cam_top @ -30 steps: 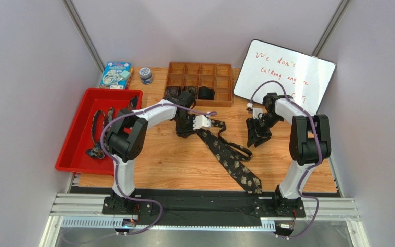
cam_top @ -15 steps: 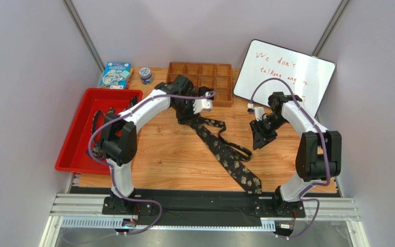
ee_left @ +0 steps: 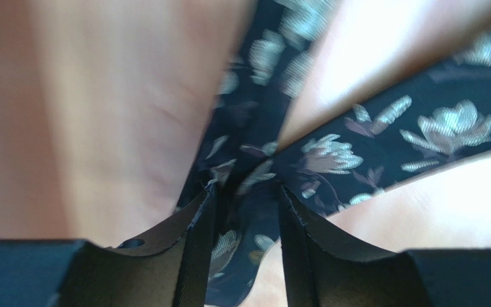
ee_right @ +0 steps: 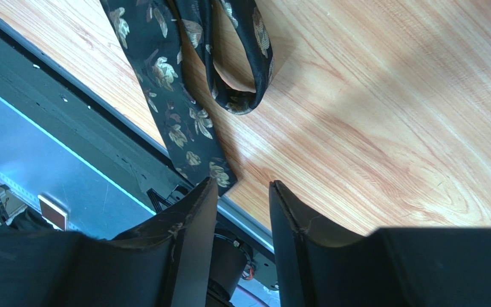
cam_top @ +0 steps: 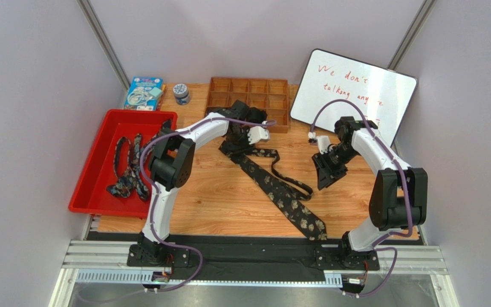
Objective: Roll the ties
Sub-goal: Flatten out the tie at the center of the board.
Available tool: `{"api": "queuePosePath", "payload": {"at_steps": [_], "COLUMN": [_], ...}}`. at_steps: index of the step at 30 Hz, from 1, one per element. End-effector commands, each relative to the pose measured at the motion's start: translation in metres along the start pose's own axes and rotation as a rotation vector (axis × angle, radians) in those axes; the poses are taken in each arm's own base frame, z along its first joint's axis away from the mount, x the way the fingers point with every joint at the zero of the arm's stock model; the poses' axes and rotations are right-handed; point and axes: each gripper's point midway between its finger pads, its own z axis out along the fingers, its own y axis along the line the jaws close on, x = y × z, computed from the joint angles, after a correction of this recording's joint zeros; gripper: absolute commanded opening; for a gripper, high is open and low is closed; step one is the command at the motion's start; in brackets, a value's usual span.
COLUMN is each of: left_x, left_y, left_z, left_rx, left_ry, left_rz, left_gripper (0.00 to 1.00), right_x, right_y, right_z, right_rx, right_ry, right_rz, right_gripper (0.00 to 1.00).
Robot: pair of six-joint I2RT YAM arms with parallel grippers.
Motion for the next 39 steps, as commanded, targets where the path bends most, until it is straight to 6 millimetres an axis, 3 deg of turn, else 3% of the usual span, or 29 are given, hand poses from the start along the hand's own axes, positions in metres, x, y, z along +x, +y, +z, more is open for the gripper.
{"api": "queuePosePath", "payload": {"at_steps": [1,3,5,6,8,11,14,17,21,25,29,34,36,37,38,39], "left_x": [0.057,0.074,0.078,0.078,0.065,0.043,0.033,0.025,0.008,-0.019,-0.035,-0.048,-0.046,-0.049,-0.049,-0.046], "left_y": [-0.049,-0.078,-0.110,-0.117,-0.114,-0.084,-0.062,-0.055,-0.045,-0.036,-0.043,-0.054,-0.055,-0.056,-0.055,-0.056], "left_z": [-0.025,-0.031,-0.047,-0.053,-0.069,-0.087,-0.090,-0.083,-0.071,-0.056,-0.037,-0.011,-0.001,0.000,0.001,0.004], "left_rx": [0.093,0.175,0.281,0.298,0.271,0.188,0.136,0.154,0.155,0.179,0.206,0.207,0.211,0.214,0.213,0.219], "left_ry": [0.182,0.221,0.216,0.206,0.116,-0.036,-0.082,-0.099,-0.128,-0.189,-0.186,-0.154,-0.135,-0.136,-0.132,-0.117], "left_rz": [-0.078,-0.121,-0.175,-0.197,-0.250,-0.326,-0.334,-0.343,-0.340,-0.347,-0.313,-0.268,-0.270,-0.266,-0.273,-0.281], "left_gripper": [0.44,0.42,0.41,0.42,0.45,0.55,0.66,0.73,0.74,0.73,0.73,0.71,0.67,0.65,0.56,0.50], "right_x": [-0.004,-0.012,-0.013,-0.016,-0.014,-0.020,-0.022,-0.022,-0.035,-0.030,-0.023,-0.019,-0.019,-0.019,-0.019,-0.026], "right_y": [0.001,0.000,0.003,0.005,0.012,0.019,0.013,0.001,-0.012,-0.011,-0.004,-0.001,0.000,-0.002,-0.007,-0.012], "right_z": [-0.004,-0.004,-0.004,-0.003,0.002,0.009,0.025,0.040,0.045,0.063,0.079,0.090,0.092,0.093,0.093,0.090], "right_rx": [0.018,0.031,0.032,0.026,0.013,0.042,0.113,0.183,0.256,0.250,0.218,0.214,0.221,0.229,0.259,0.291], "right_ry": [-0.059,-0.113,-0.143,-0.157,-0.158,-0.187,-0.193,-0.185,-0.247,-0.247,-0.209,-0.179,-0.168,-0.164,-0.151,-0.164], "right_rz": [-0.085,-0.130,-0.173,-0.208,-0.256,-0.369,-0.464,-0.517,-0.583,-0.646,-0.681,-0.710,-0.721,-0.721,-0.717,-0.707], "right_gripper": [0.45,0.51,0.55,0.58,0.59,0.63,0.65,0.65,0.64,0.64,0.61,0.52,0.41,0.35,0.10,0.00]}}
